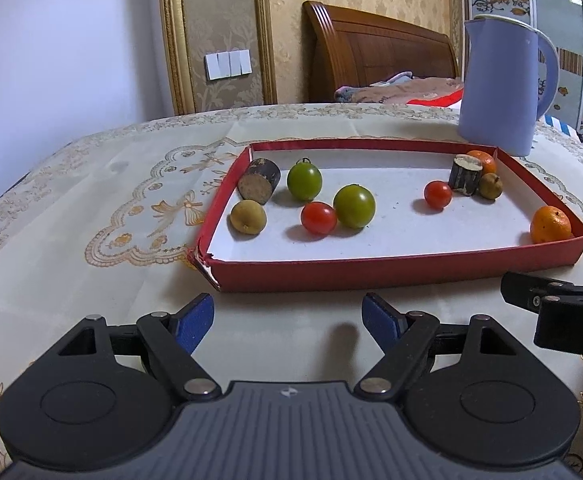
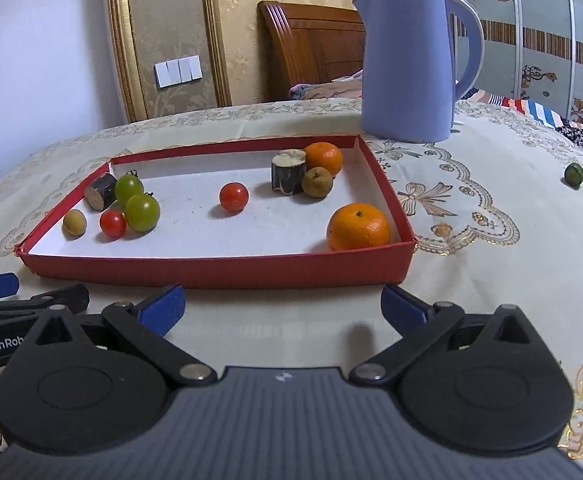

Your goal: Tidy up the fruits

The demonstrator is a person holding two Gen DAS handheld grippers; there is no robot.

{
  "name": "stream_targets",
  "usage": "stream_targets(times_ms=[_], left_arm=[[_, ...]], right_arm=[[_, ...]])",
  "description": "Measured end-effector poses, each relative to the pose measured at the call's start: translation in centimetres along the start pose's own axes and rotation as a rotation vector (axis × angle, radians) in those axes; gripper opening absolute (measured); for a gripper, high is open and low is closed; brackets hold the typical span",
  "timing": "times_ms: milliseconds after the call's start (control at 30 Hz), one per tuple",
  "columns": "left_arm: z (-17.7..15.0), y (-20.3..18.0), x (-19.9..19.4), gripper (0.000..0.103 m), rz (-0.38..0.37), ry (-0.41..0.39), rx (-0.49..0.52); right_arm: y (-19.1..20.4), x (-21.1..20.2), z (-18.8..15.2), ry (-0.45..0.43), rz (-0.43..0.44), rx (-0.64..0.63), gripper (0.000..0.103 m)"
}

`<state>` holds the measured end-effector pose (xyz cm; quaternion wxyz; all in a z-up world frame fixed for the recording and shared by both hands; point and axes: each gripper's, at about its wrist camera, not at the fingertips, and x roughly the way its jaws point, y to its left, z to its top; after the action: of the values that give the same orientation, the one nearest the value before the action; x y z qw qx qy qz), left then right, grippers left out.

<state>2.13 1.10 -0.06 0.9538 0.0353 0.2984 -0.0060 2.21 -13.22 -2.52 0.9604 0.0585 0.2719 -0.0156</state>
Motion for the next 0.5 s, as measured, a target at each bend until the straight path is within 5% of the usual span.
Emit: stream_targets(times_ms=[500], left_arm=[[-0.10,-0.32,-0.19,0.081,-0.008,-0.010,0.027]], right_arm=[[0.13,0.15,-0.02,0.013,-0.010,-0.007,0.103]])
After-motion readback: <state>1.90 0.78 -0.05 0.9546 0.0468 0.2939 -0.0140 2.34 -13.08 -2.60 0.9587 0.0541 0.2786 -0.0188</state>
